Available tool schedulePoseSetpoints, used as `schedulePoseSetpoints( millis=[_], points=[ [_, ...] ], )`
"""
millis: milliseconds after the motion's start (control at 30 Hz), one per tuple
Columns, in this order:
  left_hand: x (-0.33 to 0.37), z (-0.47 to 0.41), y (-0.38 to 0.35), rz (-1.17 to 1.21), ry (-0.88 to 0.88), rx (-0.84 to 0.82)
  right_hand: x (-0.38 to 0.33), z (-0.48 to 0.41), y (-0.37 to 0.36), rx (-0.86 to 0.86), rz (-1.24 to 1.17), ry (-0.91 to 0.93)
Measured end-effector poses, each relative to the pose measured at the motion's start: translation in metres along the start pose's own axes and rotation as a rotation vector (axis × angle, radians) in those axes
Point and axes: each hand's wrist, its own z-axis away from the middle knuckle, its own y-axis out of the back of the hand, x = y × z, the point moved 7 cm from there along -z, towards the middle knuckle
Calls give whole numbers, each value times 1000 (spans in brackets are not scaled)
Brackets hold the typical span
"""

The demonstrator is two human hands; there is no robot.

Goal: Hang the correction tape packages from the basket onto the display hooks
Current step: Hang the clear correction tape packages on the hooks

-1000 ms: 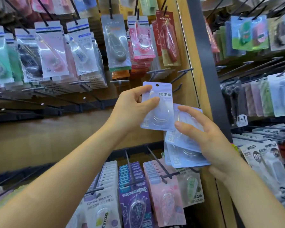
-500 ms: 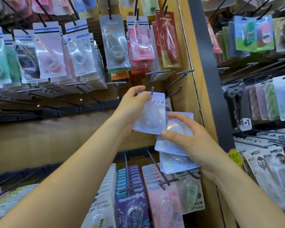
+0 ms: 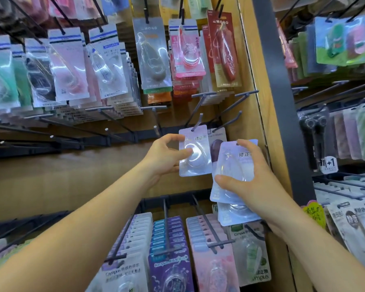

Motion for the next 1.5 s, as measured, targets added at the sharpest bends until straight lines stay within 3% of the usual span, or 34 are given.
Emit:
schedulePoseSetpoints(
  millis=[100, 367, 500, 633, 667, 800, 867, 1000, 1133, 1300, 1500],
  points=[
    [-13, -26, -2, -112, -53, 91, 5, -3, -1, 29, 28, -15],
    [-60, -88, -14, -289, -99, 135, 10, -14, -13, 62, -34, 0],
    [-60, -91, -20, -387, -107, 109, 18, -14, -21, -38, -146, -72],
    [-47, -72, -26, -592, -94, 24, 22, -14, -24, -31, -175, -118],
    [-38, -62, -27, -558, -132, -4, 22, -14, -24, -26, -171, -119],
    [1, -7, -38, -39, -138, -243, 15, -12, -28, -69, -157, -119],
    [11, 8, -44, 13, -138, -317, 12, -10, -29, -96, -155, -109],
    [16, 13, -41, 175, -59, -190, 6, -3, -33, -115, -139, -90],
    [20, 26, -52, 356, -7, -185, 4, 4, -37, -59, -176, -50],
    [24, 32, -43, 435, -59, 65, -5, 11, -44, -130, -246, 20],
    [27, 45, -34, 451, -80, 126, -2, 24, -32, -250, -268, -19]
  ],
)
